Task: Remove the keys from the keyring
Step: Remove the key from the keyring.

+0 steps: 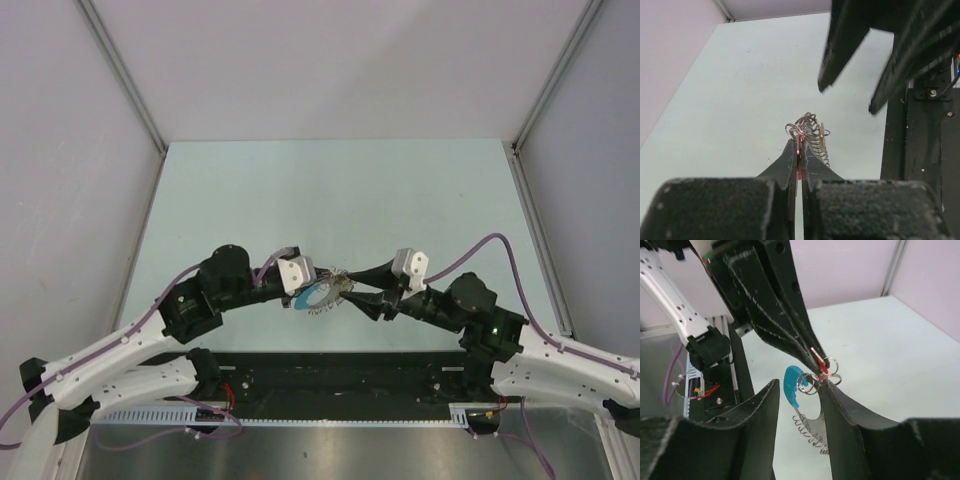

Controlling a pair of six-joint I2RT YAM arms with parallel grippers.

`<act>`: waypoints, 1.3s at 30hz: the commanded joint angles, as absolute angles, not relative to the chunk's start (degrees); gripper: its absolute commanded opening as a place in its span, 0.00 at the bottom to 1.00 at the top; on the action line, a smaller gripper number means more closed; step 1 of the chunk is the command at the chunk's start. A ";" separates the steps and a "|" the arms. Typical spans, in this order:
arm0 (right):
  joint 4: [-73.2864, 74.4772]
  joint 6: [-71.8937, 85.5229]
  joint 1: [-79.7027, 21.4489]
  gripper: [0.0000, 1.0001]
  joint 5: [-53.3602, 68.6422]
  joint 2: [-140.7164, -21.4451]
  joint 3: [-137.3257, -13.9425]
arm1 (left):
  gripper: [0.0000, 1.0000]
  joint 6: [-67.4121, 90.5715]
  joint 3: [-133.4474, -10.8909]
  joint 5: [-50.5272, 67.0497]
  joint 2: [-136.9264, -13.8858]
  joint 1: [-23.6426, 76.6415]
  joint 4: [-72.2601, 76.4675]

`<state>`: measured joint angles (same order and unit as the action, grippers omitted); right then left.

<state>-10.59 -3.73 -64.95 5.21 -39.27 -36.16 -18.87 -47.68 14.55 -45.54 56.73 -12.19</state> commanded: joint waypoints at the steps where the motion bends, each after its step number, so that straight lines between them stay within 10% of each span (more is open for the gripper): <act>1: -12.12 -5.80 -68.80 0.43 -2.63 -43.06 -38.41 | 0.00 -14.07 -51.85 11.69 -46.23 56.78 -8.53; 39: -27.15 -15.20 -76.64 0.25 -27.24 -52.12 -37.62 | 0.00 -6.33 -55.72 11.95 -47.64 56.78 -10.63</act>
